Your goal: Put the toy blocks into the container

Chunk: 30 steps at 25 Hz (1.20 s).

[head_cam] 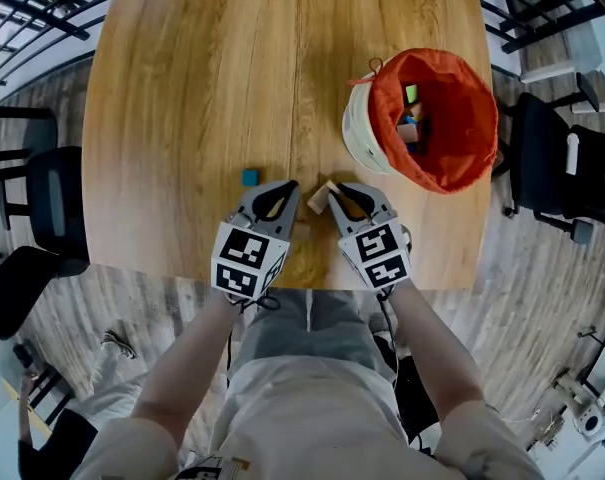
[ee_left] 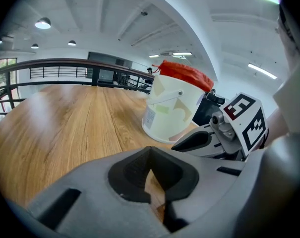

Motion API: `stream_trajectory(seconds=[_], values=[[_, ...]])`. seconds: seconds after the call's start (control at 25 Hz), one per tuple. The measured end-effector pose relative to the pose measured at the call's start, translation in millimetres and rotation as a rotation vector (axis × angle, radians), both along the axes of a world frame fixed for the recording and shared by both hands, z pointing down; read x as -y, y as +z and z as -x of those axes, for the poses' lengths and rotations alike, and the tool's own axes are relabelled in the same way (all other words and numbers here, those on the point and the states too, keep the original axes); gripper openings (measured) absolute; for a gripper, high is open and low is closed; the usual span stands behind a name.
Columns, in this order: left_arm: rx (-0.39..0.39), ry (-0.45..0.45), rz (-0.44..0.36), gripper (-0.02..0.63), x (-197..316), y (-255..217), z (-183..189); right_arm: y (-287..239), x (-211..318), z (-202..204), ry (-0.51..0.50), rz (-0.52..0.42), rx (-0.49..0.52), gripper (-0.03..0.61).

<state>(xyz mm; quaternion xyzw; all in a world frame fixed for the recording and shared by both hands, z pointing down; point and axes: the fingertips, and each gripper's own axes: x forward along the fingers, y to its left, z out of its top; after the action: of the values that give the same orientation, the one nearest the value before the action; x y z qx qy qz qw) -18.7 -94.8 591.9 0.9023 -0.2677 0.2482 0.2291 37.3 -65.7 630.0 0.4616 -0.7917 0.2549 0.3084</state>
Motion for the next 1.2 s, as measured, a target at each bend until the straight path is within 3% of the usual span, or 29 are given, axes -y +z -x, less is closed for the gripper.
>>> stream_trajectory(seconds=[0.76, 1.2], values=[[-0.152, 0.018, -0.180, 0.012, 3.0, -146.9, -21.5, -175.6, -13.2, -28.7, 0.078, -0.260, 0.028, 0.064], [-0.265, 0.058, -0.360, 0.012, 4.2, -265.6, -37.5, -295.7, -21.2, -39.8, 0.116, -0.476, 0.024, 0.064]])
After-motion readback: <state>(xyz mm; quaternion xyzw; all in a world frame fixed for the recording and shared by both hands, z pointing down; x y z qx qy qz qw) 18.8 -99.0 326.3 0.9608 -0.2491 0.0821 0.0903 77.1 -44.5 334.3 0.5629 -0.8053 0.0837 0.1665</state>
